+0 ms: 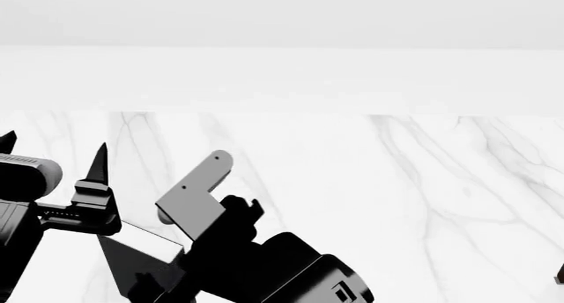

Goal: Pick up the book on the left and place it on top of the shelf.

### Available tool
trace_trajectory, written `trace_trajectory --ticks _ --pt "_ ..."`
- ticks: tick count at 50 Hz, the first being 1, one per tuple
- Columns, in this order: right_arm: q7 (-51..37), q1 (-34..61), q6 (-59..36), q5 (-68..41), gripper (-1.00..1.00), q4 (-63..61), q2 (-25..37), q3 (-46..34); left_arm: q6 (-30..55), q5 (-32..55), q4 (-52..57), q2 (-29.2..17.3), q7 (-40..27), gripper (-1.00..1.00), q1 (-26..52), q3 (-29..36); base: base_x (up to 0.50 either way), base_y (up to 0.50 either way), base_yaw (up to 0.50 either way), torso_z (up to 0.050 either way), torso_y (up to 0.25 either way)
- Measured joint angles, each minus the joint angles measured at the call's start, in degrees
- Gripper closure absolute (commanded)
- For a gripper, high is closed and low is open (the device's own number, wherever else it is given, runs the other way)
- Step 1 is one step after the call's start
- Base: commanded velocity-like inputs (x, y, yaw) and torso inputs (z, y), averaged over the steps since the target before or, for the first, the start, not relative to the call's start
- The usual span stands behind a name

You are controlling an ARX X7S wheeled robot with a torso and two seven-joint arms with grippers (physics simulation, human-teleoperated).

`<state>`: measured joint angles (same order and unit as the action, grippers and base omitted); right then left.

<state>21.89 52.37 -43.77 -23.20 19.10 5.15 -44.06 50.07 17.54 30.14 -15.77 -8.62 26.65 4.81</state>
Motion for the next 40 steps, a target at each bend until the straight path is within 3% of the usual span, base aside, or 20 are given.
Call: trace_trajectory --ticks 16,21,29,30,40 --pt "1.1 2.06 5.88 -0.33 -1.0 9.51 -2.85 -2.54 -0.88 0.35 -0.22 -0.29 -0.03 -1.0 -0.35 0.12 0.0 0.0 0.0 0.0 0.0" --pt "0.94 2.55 7.09 -1.12 -1.0 11.18 -3.16 -3.48 -1.04 0.25 -0.07 -0.55 -0.11 -1.0 -0.49 0.34 0.0 0.0 0.0 0.0 -0.243" --pt "0.56 2.89 8.48 -2.16 -1.0 13.11 -3.31 -4.86 -1.62 0.49 -0.12 -0.68 -0.11 -1.0 -0.84 0.32 0.0 0.0 0.0 0.0 -0.004" --pt "0.46 2.92 8.7 -2.27 1.0 13.33 -3.33 -4.99 -1.68 0.51 -0.14 -0.7 -0.12 -1.0 -0.87 0.32 0.0 0.0 0.0 0.0 0.0" --pt "-0.77 3.27 9.98 -3.57 1.0 14.47 -3.23 -5.95 -2.12 0.72 -0.26 -0.84 -0.26 -1.0 -1.17 0.28 0.0 0.0 0.0 0.0 0.0"
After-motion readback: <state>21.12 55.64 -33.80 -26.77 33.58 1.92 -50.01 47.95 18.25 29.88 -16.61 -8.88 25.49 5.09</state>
